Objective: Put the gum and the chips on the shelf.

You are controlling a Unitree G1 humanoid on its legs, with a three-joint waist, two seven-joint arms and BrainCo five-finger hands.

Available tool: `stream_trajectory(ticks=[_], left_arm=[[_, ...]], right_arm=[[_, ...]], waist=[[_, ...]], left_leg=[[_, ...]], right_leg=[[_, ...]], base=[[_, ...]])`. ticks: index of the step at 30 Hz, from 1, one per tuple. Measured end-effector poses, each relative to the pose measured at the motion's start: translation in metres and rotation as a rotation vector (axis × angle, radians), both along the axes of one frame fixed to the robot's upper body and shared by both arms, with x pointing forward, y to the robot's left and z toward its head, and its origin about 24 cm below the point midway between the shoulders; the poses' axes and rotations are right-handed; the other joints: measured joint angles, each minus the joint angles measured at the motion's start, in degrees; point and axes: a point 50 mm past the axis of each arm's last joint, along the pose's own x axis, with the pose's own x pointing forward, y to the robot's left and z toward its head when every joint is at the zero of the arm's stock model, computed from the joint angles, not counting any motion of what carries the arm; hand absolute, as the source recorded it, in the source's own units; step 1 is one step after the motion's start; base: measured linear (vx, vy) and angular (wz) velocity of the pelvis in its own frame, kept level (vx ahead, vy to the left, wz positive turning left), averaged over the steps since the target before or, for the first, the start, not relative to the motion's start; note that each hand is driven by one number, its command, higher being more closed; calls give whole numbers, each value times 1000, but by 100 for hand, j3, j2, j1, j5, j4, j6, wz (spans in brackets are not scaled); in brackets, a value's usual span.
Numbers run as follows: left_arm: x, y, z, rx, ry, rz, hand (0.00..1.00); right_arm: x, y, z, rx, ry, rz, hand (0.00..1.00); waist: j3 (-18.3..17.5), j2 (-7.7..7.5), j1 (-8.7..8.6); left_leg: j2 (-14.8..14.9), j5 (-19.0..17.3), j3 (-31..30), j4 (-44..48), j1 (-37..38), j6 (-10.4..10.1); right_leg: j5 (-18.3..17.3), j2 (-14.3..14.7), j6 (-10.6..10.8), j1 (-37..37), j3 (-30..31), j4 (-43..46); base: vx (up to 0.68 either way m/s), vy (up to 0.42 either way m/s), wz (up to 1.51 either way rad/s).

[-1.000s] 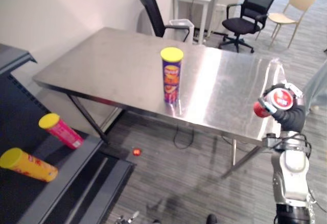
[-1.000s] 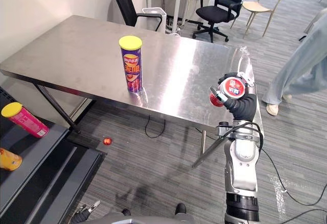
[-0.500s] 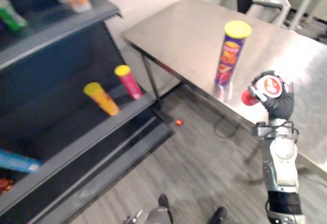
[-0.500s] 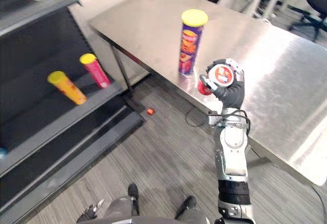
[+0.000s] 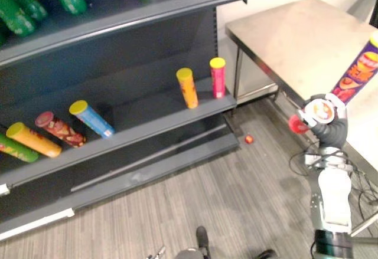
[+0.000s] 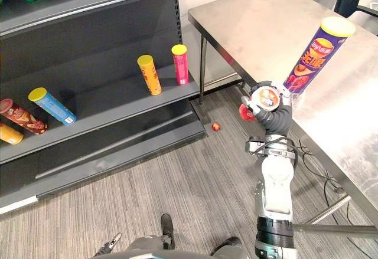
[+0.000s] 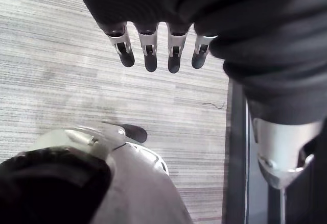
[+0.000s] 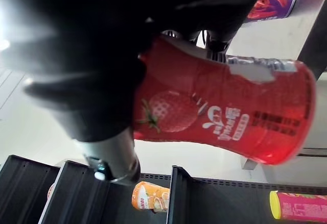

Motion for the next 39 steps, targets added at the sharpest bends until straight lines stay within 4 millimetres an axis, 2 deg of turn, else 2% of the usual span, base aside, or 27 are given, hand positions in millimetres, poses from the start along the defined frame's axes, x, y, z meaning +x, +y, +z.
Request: stream_trajectory(ticks=[1,3,7,10,15,17,19,21,22,23,24,25,26,27,28,30,32,33,34,35,36,37,39], left_arm=[[0,3,1,11,2,0,0],[0,6,1,23,4,1,0],[0,8,2,31,4,-3,0],[0,9,2,32,0,-6,0],[9,13,6,43,-52,-10,0],[9,16,7,48,-56,-12,0],[5,15,6,44,-45,5,0],[-1,14,4,43,-20,30,0],[-2,13,4,40,-15,31,0],[-5,12,3,48,-2,24,0],[-6,18,5,71,1,14,0],[-6,20,5,79,6,8,0],[-5,27,7,108,8,-8,0],[-5,33,8,123,9,-13,0],[-5,34,8,124,12,-13,0],[-4,32,8,119,12,-15,0],[-1,32,7,114,14,-17,0],[-1,33,7,113,16,-15,0],[-1,34,7,116,15,-13,0],[-1,36,8,119,15,-7,0],[1,32,7,107,9,17,0],[0,26,5,87,8,32,0],[-1,21,4,69,9,59,0]], right_arm=[[1,4,-1,5,3,4,100],[2,8,-2,5,5,19,100],[-1,9,-8,6,32,24,100],[0,13,-11,4,54,45,100],[3,23,-14,-2,70,92,100],[11,28,-18,-2,90,118,100],[12,31,-23,-3,116,130,100],[13,31,-24,-11,124,132,100],[12,31,-25,-22,129,131,100],[10,29,-29,-53,154,122,100],[7,28,-34,-59,177,125,100],[6,30,-37,-58,186,134,100],[6,36,-38,-65,192,165,100],[6,42,-39,-67,193,190,100],[7,45,-38,-73,192,209,100],[7,45,-38,-75,192,213,100],[6,44,-39,-74,194,209,100],[4,42,-39,-73,195,204,100],[4,43,-39,-71,193,205,100],[3,44,-38,-68,188,207,100],[4,43,-34,-71,173,204,100],[4,44,-31,-70,158,209,100],[5,44,-30,-66,152,209,100]], waist=[[72,-78,10],[143,-148,15],[159,-185,14],[197,-235,51],[286,-384,206],[358,-446,230],[378,-398,254],[411,-345,253],[435,-308,231],[445,-301,161],[476,-258,145],[478,-281,122],[504,-330,93],[511,-399,79],[523,-423,76],[543,-389,67],[549,-384,3],[521,-440,-88],[482,-522,-109],[457,-592,-104],[464,-459,-110],[433,-353,-103],[428,-319,-123]], left_leg=[[34,-133,69,248,-96,21],[51,-155,118,281,-83,11],[60,-57,159,24,-47,-112],[82,72,260,-111,-6,-168],[248,30,262,127,-101,-126],[390,-306,229,714,-255,-131],[516,-749,71,1360,-429,-153],[503,-1212,-214,1909,-527,-76],[433,-1245,-307,1938,-503,-43],[255,-1264,-581,1930,-435,45],[158,-1279,-892,1926,-356,114],[140,-1281,-1100,1918,-350,135],[63,-1257,-1449,1886,-346,178],[-84,-1211,-1694,1774,-283,225],[-201,-1180,-1862,1691,-210,223],[-397,-1148,-2226,1576,-82,188],[-549,-1099,-2666,1475,30,93],[-671,-1100,-2989,1496,53,48],[-786,-1163,-3250,1587,50,-48],[-851,-1198,-3356,1638,31,-97],[-742,-1270,-3527,1736,-60,-216],[-519,-1270,-3476,1627,-114,-245],[-188,-1193,-3261,1407,-173,-320]], right_leg=[[0,9,65,13,76,-51],[13,54,91,2,187,-154],[47,291,136,-101,537,-451],[202,407,69,-162,687,-598],[439,710,-12,-89,759,-963],[454,789,-28,67,750,-1057],[439,825,-29,315,635,-1029],[230,598,-21,506,467,-460],[223,439,-193,454,643,-60],[358,208,-799,137,1577,810],[430,335,-885,-257,2825,1438],[202,544,-613,-361,3345,1504],[-232,957,-451,-444,3927,1422],[-437,1181,-413,-509,4207,1133],[-469,1293,-357,-546,4335,847],[-431,1498,-294,-715,4700,399],[-313,1653,-112,-821,5182,-5],[-230,1650,15,-828,5404,-214],[-18,1572,108,-796,5406,-410],[170,1510,82,-782,5335,-507],[122,1588,190,-688,5059,-537],[107,1714,80,-661,4817,-660],[114,1823,-39,-631,4546,-776]], base=[[-102,112,-23],[-79,67,-17],[-1,32,6],[84,23,-2],[124,-24,-10],[112,-24,1],[58,43,25],[66,87,58],[66,153,96],[81,188,128],[115,182,136],[149,55,142],[173,-21,141],[205,-42,150],[175,-19,115],[187,-45,119],[198,-112,145],[227,-226,161],[239,-268,151],[248,-335,120],[224,-326,94],[220,-362,85],[116,-269,65]])
